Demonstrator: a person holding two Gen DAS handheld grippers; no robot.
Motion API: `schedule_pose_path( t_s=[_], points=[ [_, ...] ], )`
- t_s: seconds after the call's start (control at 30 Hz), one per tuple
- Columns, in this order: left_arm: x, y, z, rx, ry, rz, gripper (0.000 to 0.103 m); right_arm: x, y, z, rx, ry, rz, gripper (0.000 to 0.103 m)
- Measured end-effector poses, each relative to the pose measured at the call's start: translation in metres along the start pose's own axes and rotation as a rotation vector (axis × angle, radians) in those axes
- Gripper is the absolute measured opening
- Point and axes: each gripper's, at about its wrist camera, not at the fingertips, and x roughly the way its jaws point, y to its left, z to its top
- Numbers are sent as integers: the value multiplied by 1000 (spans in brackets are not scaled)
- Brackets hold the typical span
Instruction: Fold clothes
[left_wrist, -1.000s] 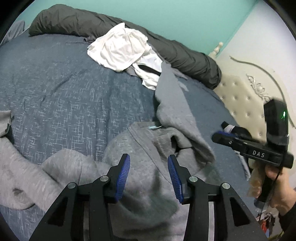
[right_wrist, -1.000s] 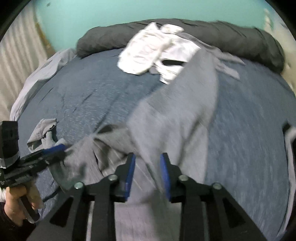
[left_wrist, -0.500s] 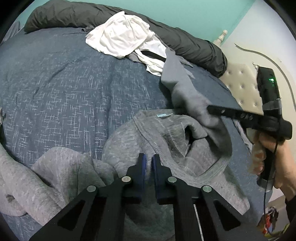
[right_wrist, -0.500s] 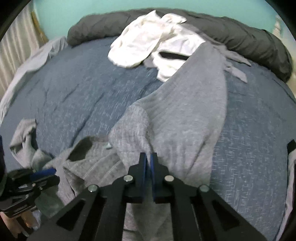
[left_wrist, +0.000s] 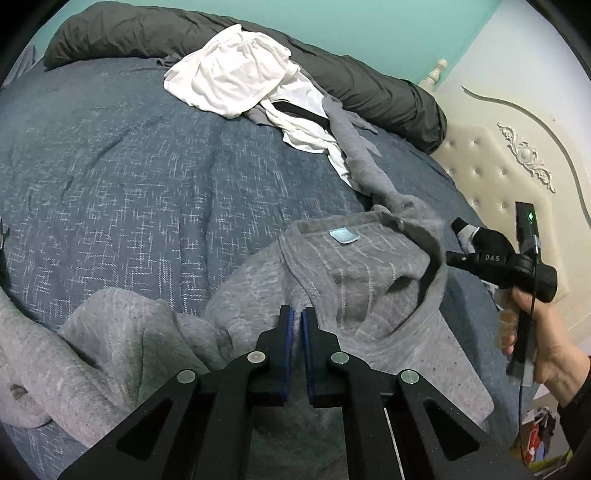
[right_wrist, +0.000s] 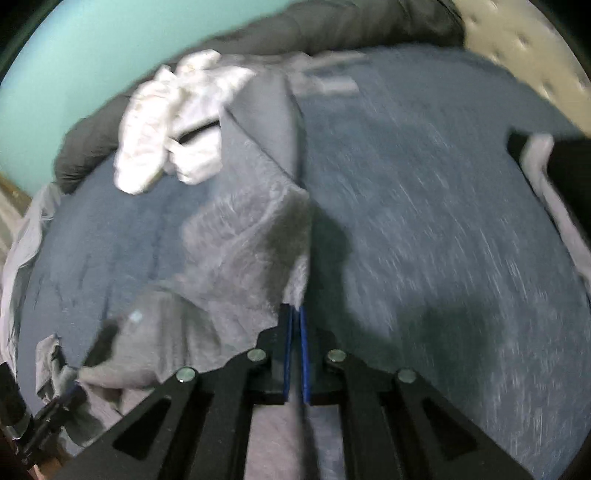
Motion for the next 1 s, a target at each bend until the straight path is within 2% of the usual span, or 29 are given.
schedule_pose_path(
  t_s=[0.1, 0.13, 0.2, 0.23, 0.27, 0.33, 0.47, 0.5, 0.57, 0.6, 0.63, 0.9, 0.93, 0.97, 1.0],
  points=[
    [0, 0, 0, -1, 1, 1, 5, -19, 3, 5, -24, -88, 6, 10],
    [0, 0, 0, -4, 1, 1, 5, -26, 10, 9, -52, -109, 1, 14],
    [0, 1, 1, -7, 1, 2, 5, -32, 28, 14, -116, -124, 33, 18],
    [0, 1, 1, -9, 0, 3, 6, -35, 37, 16, -150, -127, 54, 25],
    [-1, 0, 1, -11, 0, 3, 6, -34, 48, 17, -186, -121, 67, 32],
    [-3, -1, 2, -14, -9, 8, 6, -28, 71, 19, -257, -88, 81, 37],
    [-9, -4, 4, -22, -34, 12, 8, -9, 110, 17, -380, -23, 64, 42],
    [-9, -4, 6, -25, -38, 9, 11, -5, 119, 16, -416, -16, 47, 42],
    [-8, -5, 9, -30, -46, 3, 27, 7, 132, 14, -472, 21, 8, 44],
    [-8, -5, 10, -33, -50, 0, 41, 13, 137, 13, -499, 41, -20, 44],
    [-6, -6, 12, -37, -50, -9, 46, 18, 140, 12, -522, 51, -45, 44],
    [14, -8, 22, -44, -30, 5, 46, 33, 142, 7, -622, 81, -142, 44],
    [17, -7, 22, -48, -24, 7, 46, 34, 141, 6, -632, 83, -144, 39],
    [19, -7, 22, -48, -20, 9, 46, 33, 140, 5, -640, 83, -134, 27],
    [20, -7, 22, -49, -16, 10, 46, 31, 139, 5, -647, 82, -122, 21]
  ],
)
